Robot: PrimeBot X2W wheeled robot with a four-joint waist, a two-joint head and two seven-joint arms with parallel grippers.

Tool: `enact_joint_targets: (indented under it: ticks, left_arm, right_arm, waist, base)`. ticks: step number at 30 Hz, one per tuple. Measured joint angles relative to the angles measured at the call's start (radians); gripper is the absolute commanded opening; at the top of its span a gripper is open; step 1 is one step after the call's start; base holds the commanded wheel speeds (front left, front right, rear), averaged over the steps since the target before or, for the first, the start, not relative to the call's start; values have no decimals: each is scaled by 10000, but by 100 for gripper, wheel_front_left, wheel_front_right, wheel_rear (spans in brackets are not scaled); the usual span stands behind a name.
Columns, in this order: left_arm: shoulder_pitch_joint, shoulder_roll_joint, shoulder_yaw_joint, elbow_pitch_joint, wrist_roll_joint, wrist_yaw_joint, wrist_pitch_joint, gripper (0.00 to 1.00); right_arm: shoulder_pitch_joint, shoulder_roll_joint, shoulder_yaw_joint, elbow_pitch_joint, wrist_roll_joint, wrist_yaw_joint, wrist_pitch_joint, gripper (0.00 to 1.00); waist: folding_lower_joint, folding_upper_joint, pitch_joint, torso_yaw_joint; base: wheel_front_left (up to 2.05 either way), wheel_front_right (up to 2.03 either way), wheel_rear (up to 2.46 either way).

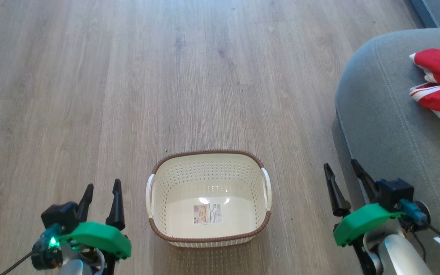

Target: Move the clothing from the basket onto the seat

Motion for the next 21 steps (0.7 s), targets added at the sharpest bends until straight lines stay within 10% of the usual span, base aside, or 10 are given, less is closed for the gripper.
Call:
enact_joint_targets:
  ticks: [13, 14, 21]
  left_arm:
    - [20, -157, 385, -31, 533, -288, 0, 100]
    - [17, -165, 384, -71, 554, -326, 8, 0]
    - [402, -219, 351, 485, 178, -328, 207, 0]
  right_arm:
    - [110, 303, -265, 148, -412, 0, 0, 100]
    - [109, 313, -341, 111, -428, 0, 0, 0]
    - [544, 316, -370, 637, -15, 0, 174, 0]
  waist:
    - [0, -1, -71, 22]
    - [1, -1, -49, 10]
    - [1, 0, -62, 25]
  base:
    - [0, 0, 0]
    - [0, 0, 0]
    - [0, 0, 0]
